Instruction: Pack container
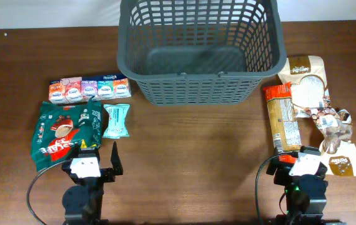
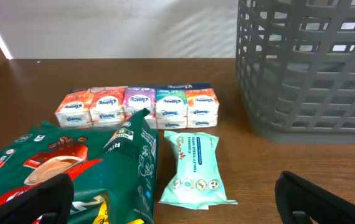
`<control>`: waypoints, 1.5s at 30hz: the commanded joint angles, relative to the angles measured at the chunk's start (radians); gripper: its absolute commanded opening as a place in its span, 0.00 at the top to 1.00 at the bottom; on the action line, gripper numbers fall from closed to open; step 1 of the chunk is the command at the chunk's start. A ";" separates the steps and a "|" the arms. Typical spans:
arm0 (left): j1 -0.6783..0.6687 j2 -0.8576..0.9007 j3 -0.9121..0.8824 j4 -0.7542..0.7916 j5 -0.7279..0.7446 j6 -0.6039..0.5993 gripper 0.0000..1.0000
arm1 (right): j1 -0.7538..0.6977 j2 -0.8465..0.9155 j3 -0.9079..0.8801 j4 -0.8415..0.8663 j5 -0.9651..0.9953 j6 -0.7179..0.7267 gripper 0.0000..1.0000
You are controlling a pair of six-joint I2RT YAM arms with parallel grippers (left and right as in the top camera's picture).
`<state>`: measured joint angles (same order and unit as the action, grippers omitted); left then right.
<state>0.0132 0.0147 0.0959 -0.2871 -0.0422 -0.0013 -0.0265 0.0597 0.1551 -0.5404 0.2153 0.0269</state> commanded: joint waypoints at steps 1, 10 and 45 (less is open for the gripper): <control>-0.006 -0.010 -0.008 0.005 -0.007 -0.006 0.01 | -0.008 -0.010 -0.008 0.002 -0.002 0.012 0.01; -0.006 -0.010 -0.008 0.005 -0.007 -0.006 0.01 | -0.008 -0.010 -0.008 0.002 -0.002 0.012 0.01; -0.006 -0.010 -0.008 0.005 -0.007 -0.006 0.01 | -0.008 -0.010 -0.008 0.002 -0.002 0.012 0.01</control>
<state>0.0132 0.0147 0.0959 -0.2871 -0.0422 -0.0013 -0.0265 0.0597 0.1551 -0.5404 0.2153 0.0269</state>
